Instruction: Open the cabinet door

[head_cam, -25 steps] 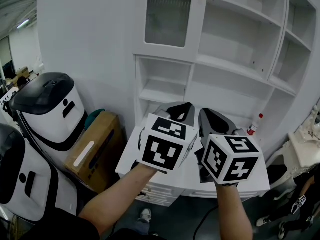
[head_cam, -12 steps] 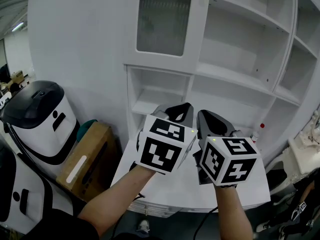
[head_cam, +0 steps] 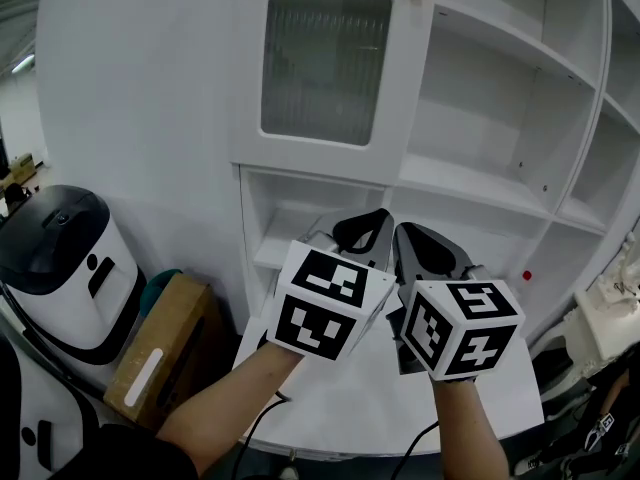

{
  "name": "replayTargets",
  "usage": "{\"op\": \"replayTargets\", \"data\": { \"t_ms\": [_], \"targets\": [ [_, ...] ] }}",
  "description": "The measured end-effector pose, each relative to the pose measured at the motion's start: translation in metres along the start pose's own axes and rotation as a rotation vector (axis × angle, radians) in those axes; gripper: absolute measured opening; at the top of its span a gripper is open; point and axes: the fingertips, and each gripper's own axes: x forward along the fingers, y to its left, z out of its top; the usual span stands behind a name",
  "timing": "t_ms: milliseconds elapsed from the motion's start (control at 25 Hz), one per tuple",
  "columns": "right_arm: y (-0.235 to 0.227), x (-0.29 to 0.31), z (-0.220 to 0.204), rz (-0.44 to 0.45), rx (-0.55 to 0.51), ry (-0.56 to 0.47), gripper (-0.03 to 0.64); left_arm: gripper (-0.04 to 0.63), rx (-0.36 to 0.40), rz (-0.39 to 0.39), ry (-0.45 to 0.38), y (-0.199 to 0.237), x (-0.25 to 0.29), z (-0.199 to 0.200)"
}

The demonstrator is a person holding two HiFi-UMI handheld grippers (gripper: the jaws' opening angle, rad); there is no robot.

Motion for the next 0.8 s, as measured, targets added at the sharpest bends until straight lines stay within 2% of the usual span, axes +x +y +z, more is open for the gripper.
{"op": "replayTargets", "data": {
  "t_ms": [280, 520, 800],
  "targets": [
    [-0.011, 0.027, 0.035, -0.019, -0.033, -0.064, 0.021, 0.008, 0.093, 0.010, -0.080, 0.028, 0.020, 0.032],
    [-0.020, 0.040, 0.058, 0.019, -0.059, -0.112, 0.021, 0.008, 0.170, 0.038, -0.131, 0.036, 0.035, 0.058],
    [-0.038, 0.047, 0.088, 0.114, -0.094, -0.193, 0.021, 0.008, 0.234, 0.147, -0.175, 0.043, 0.052, 0.083]
  ]
}}
